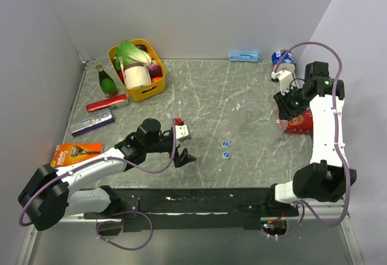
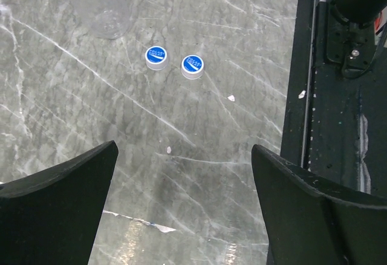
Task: Screw on the bottle caps
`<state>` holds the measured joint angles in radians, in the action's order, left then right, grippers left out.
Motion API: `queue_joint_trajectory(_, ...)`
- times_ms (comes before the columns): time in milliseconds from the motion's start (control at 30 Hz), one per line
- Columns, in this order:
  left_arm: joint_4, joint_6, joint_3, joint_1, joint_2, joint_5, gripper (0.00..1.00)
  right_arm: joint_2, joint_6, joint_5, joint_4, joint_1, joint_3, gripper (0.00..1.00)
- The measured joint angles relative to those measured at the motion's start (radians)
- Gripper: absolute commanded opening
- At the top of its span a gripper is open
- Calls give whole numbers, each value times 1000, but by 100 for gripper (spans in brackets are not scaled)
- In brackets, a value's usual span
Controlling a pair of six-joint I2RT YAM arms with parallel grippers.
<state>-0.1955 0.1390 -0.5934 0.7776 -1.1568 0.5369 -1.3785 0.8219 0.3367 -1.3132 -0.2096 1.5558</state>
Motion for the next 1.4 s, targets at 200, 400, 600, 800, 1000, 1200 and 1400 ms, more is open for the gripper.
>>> queue_joint_trajectory(200, 6, 15, 0, -16, 0, 9, 98, -26, -44, -5, 68, 0, 3, 3)
queue_joint_trajectory(400, 5, 13, 0, -24, 0, 17, 97, -21, -63, -8, 117, 0, -21, 10)
queue_joint_trajectory(600, -2, 13, 0, -25, -6, 28, 97, -19, -76, -23, 137, 0, -93, 23)
queue_joint_trajectory(800, -2, 13, 0, -25, -11, 39, 97, -8, -97, -26, 177, 0, -111, 47)
queue_joint_trajectory(1000, -2, 10, 0, -25, -13, 43, 97, -4, -105, -34, 190, 0, -125, 64)
queue_joint_trajectory(1200, -2, 10, 0, -25, -13, 45, 97, -4, -116, -34, 191, 0, -125, 66)
queue_joint_trajectory(1400, -3, 6, 0, -25, -13, 45, 96, -4, -129, -36, 191, 0, -116, 88)
